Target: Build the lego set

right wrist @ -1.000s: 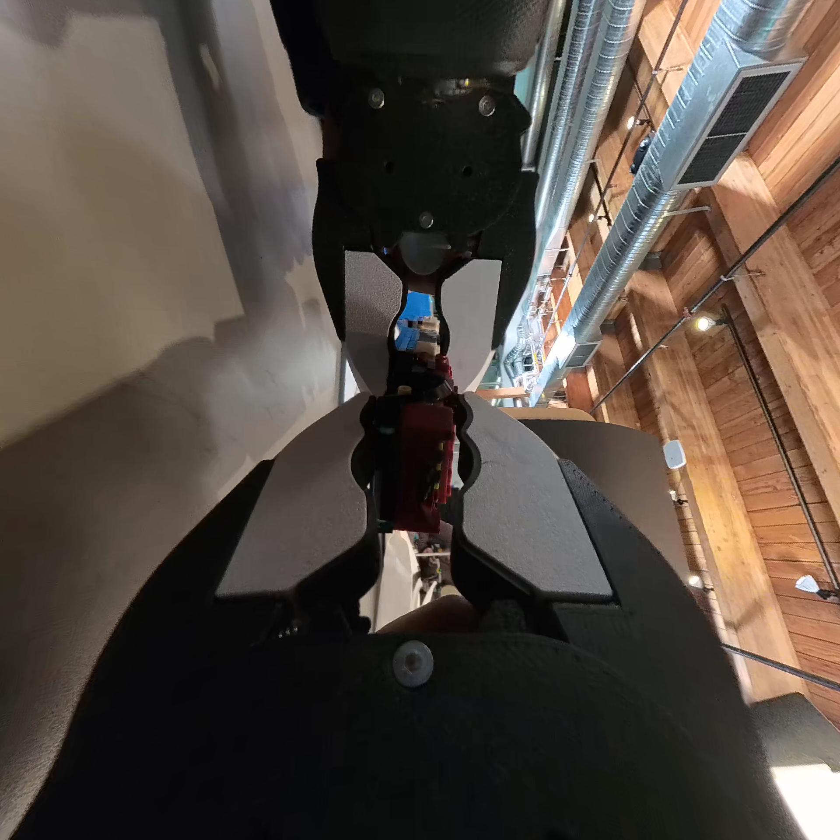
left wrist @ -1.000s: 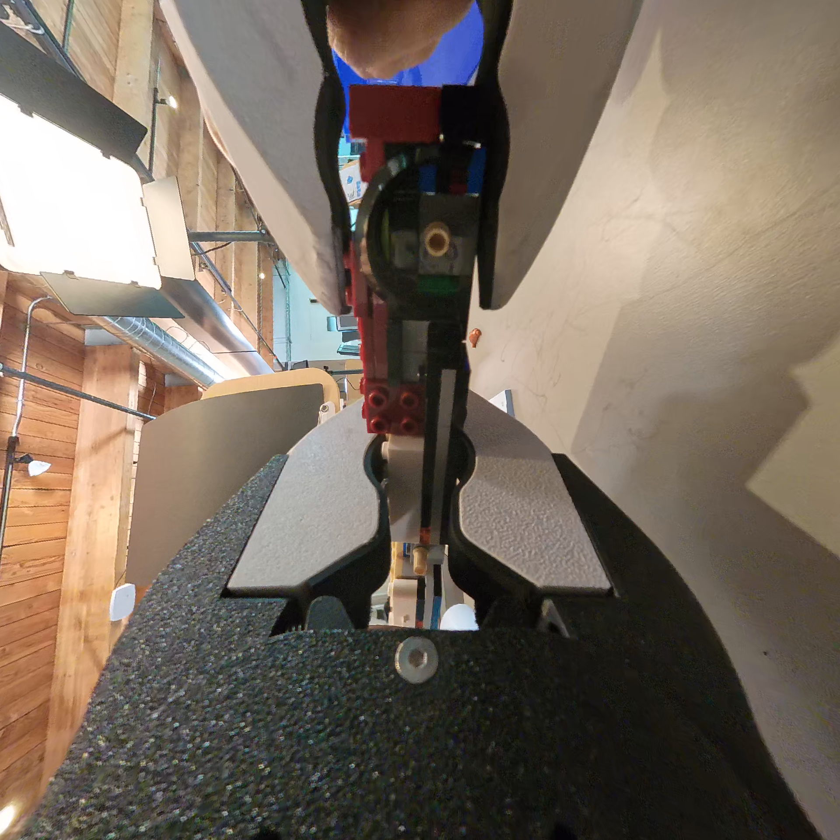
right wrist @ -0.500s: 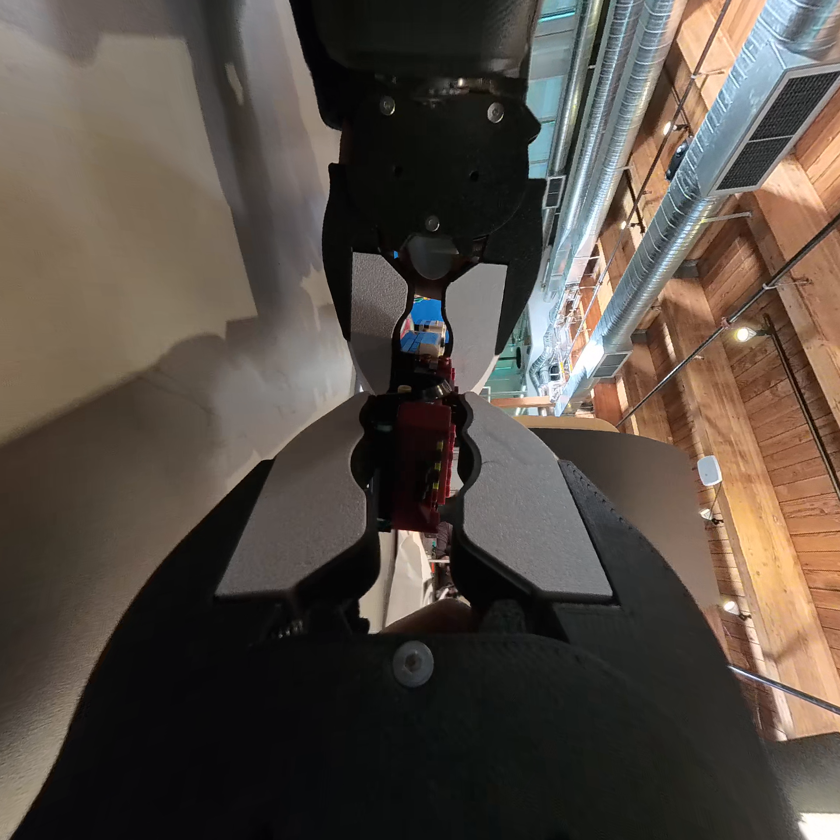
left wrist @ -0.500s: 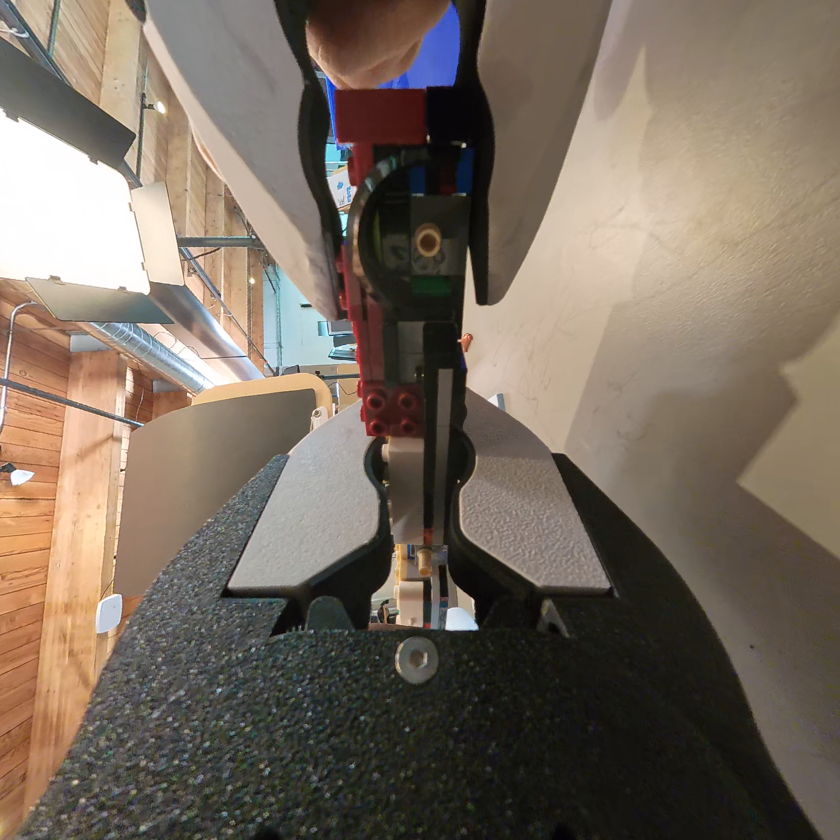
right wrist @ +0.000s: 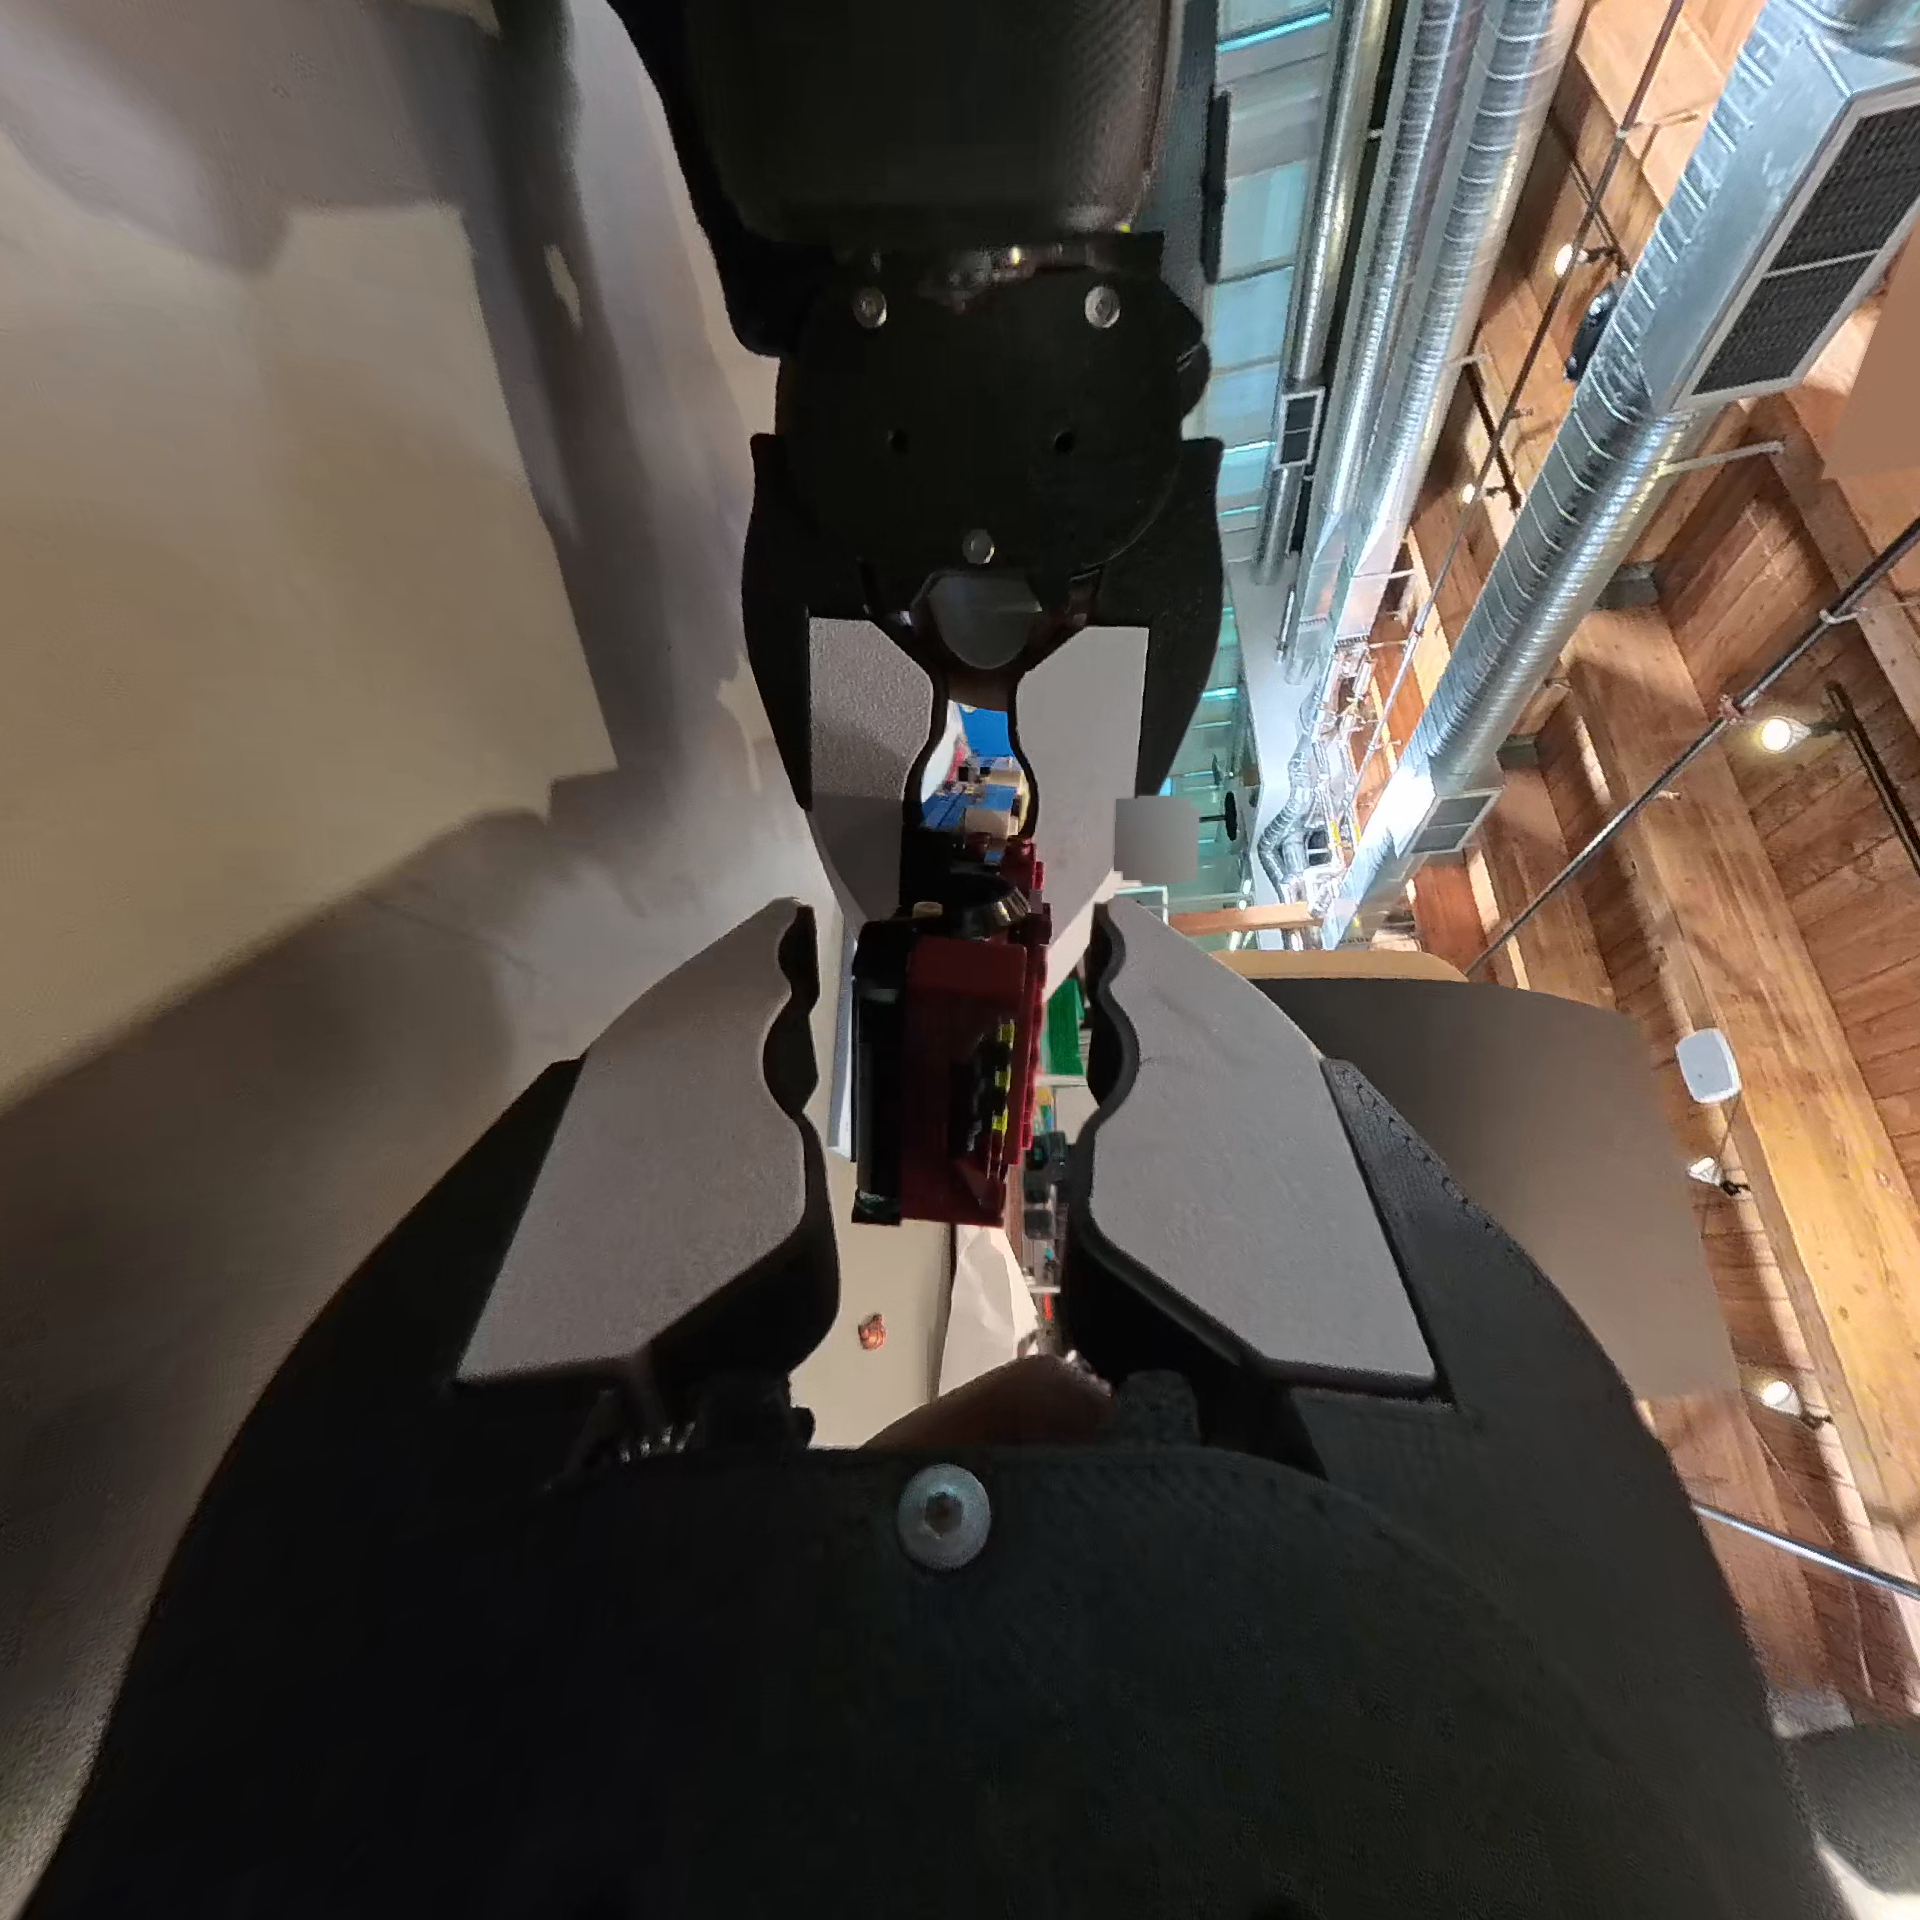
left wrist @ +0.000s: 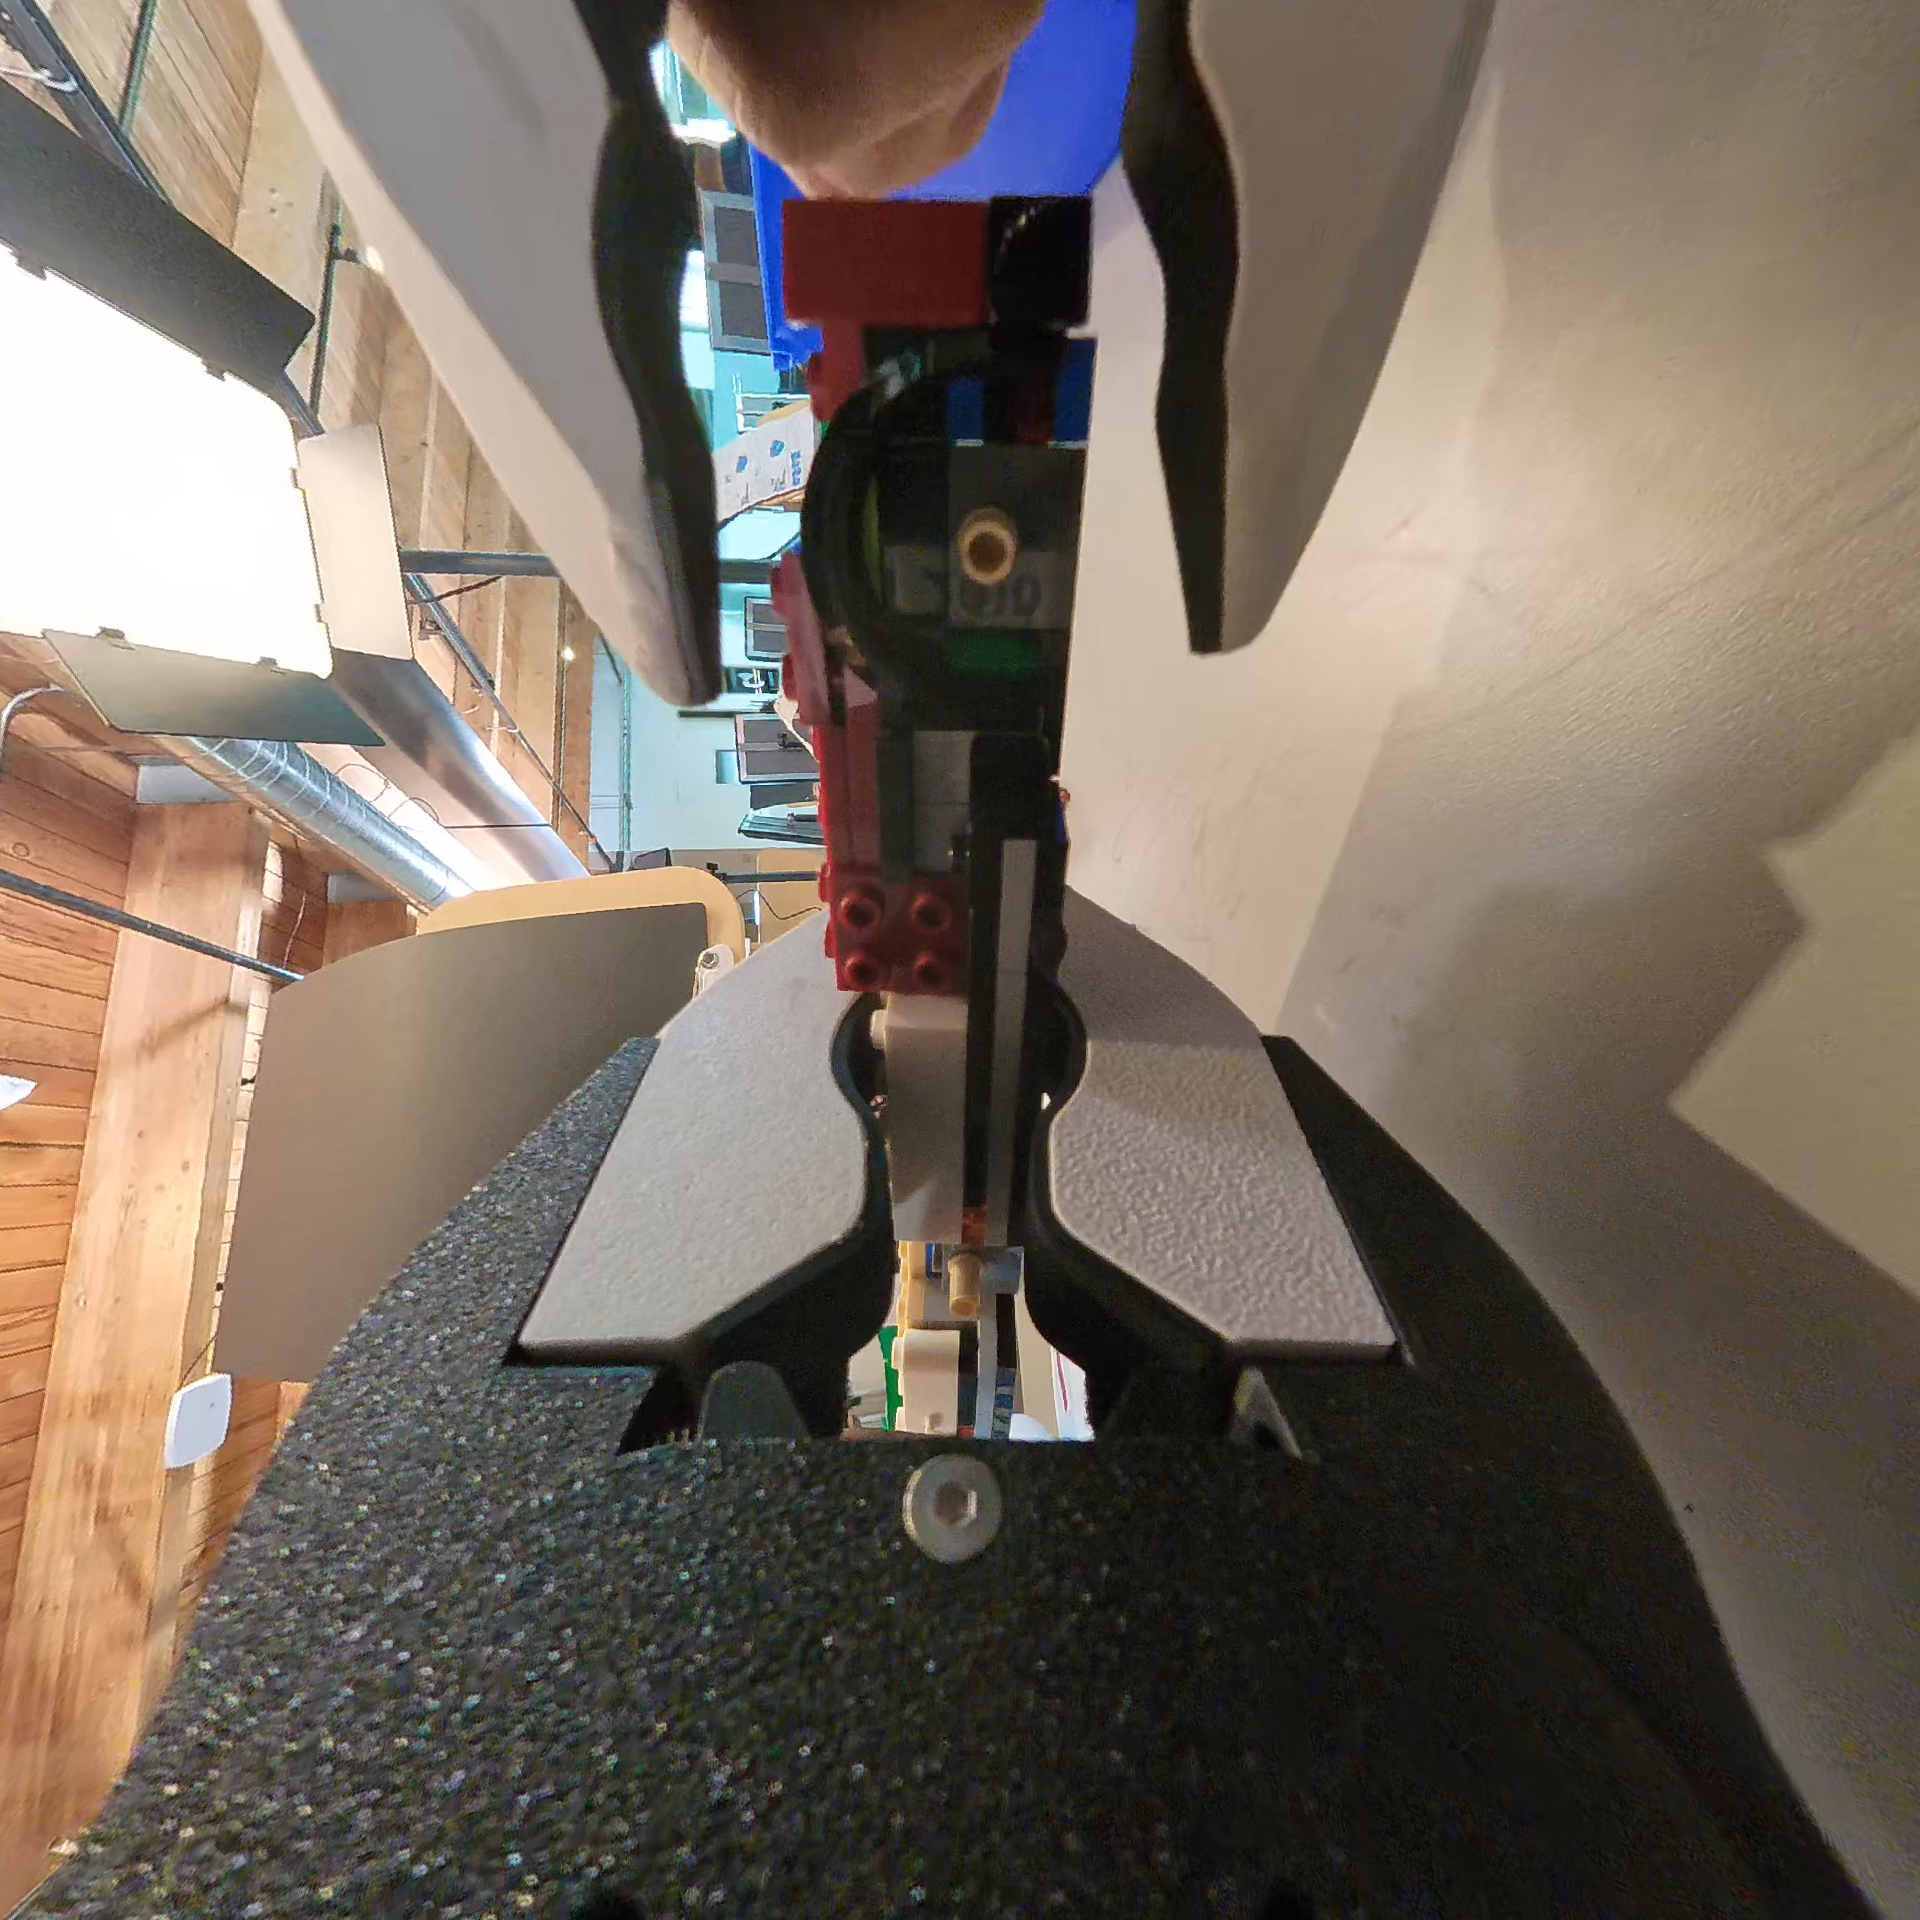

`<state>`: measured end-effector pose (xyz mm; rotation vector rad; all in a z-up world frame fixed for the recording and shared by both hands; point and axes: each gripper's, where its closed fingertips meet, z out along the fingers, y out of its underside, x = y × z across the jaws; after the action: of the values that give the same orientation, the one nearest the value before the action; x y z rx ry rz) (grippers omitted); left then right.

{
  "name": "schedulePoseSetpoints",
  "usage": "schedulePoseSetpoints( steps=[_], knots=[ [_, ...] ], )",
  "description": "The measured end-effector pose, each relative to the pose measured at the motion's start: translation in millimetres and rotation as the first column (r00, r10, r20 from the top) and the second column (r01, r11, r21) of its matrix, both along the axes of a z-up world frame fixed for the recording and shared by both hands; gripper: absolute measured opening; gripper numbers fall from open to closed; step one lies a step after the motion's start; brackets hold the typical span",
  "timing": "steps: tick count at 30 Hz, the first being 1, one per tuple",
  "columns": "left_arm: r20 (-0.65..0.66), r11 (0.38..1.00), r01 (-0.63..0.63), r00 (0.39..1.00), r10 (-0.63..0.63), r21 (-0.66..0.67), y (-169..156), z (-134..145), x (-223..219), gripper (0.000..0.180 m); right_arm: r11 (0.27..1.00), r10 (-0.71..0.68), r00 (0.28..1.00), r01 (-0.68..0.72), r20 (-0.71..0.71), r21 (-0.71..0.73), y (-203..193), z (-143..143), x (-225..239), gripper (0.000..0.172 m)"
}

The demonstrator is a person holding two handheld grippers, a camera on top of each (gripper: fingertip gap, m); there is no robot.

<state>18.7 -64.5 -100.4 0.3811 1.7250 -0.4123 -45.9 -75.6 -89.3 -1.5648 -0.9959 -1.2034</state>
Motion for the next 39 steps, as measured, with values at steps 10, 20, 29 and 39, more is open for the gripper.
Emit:
schedulePoseSetpoints(
  steps=[10, 20, 29, 39],
  knots=[
    [0.003, 0.999, 0.003, 1.0, -0.003, 0.037, -1.4, -0.4, -3.1, 0.025, 0.999, 0.012, 1.0, -0.011, 0.021, -0.036, -1.7, -2.9, -3.4, 0.036],
    [-0.014, 0.999, -0.002, 1.0, 0.003, 0.04, 0.0, -4.9, -2.3, 0.025, 0.999, 0.0, 1.0, -0.001, -0.022, -0.052, -1.4, -7.5, -0.6, 0.036],
    [-0.019, 0.999, 0.005, 1.0, -0.004, 0.034, -1.7, -6.0, -3.6, 0.025, 0.998, 0.01, 1.0, -0.012, -0.025, -0.06, -2.6, -7.5, -1.4, 0.036],
    [-0.012, 1.0, 0.01, 1.0, -0.01, 0.019, -2.6, -4.9, -4.2, 0.025, 0.999, 0.01, 0.999, -0.012, -0.049, -0.032, -1.9, -5.9, -2.7, 0.036]
  ],
)
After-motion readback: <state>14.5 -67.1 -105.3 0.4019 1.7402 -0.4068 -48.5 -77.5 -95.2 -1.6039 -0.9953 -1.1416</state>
